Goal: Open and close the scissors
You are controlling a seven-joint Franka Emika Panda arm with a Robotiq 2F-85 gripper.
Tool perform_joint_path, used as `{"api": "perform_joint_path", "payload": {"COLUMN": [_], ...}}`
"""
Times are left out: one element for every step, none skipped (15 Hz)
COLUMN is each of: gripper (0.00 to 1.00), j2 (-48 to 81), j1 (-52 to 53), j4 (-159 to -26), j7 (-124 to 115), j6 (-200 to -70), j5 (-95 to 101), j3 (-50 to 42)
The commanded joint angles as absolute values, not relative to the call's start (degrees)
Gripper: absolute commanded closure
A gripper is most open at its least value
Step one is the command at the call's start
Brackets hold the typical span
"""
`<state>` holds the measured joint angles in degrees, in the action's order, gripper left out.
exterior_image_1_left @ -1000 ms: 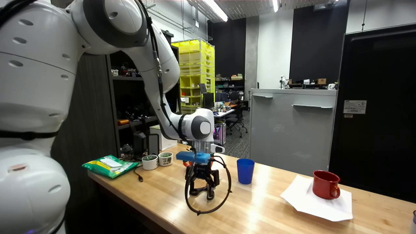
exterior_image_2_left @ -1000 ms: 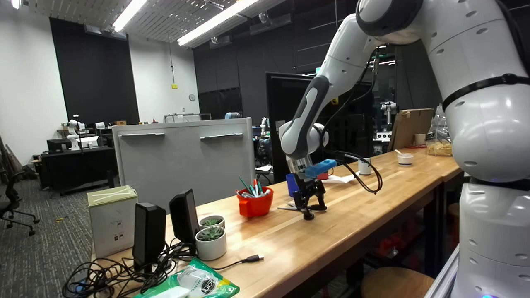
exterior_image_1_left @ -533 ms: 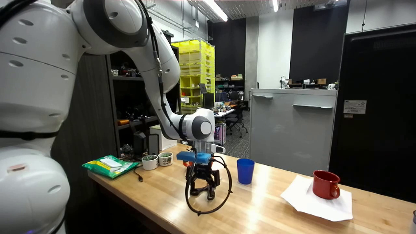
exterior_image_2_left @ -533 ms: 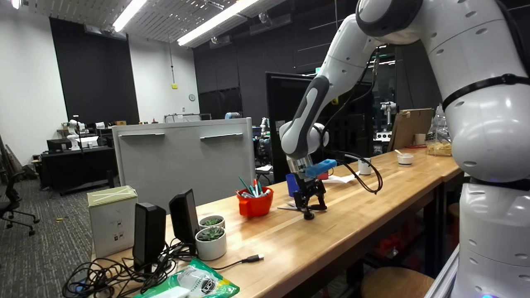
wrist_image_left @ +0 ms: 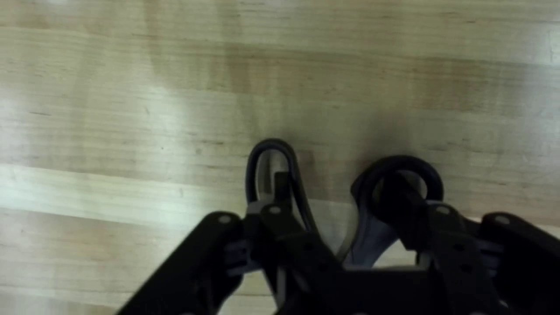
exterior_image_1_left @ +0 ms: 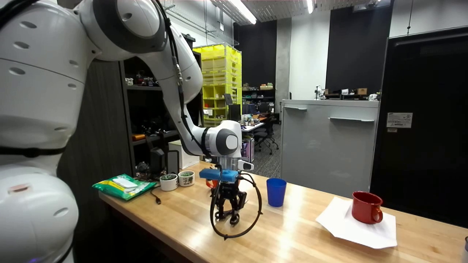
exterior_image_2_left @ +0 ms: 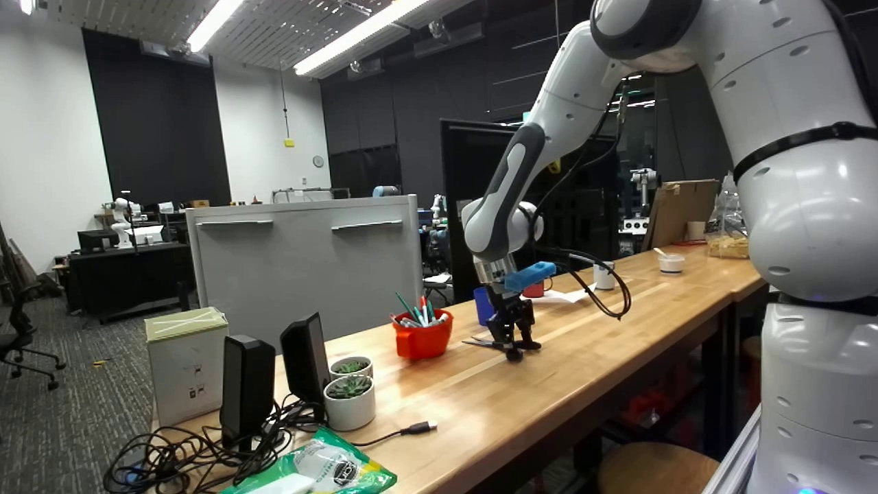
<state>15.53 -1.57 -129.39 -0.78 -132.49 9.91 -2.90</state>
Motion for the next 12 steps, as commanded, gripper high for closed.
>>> {"api": "perform_joint_path", "payload": {"gripper": [0.75,0.83,0.89,0.98,0.95,0.94,0.94,0.94,0.94,0.5,0.49,0.44], "j2": [15.23,15.29,15.22,15.19,15.17,15.12,15.14,15.09,15.09,15.03,15.03,14.95], "j1": [-1.67,-1.69,-1.69,-1.7,-1.71,-1.72,-1.73,-1.72,-1.72,-1.72,-1.73,-1.74], "j4": [-129.4,-129.31,-129.3,-129.33,-129.32,-129.31,-129.3,-129.3,-129.31,-129.31,-129.31,-129.33], "j7": [0.32,0.41,0.46,0.49,0.49,0.48,0.51,0.5,0.49,0.46,0.48,0.48], "j6": [-132.11,-132.14,-132.12,-132.17,-132.18,-132.12,-132.18,-132.14,-132.15,-132.11,-132.14,-132.11], "j5": [9.77,9.78,9.76,9.73,9.75,9.75,9.74,9.75,9.73,9.72,9.67,9.67], "j3": [-2.9,-2.91,-2.9,-2.89,-2.91,-2.91,-2.92,-2.92,-2.91,-2.92,-2.91,-2.93]}}
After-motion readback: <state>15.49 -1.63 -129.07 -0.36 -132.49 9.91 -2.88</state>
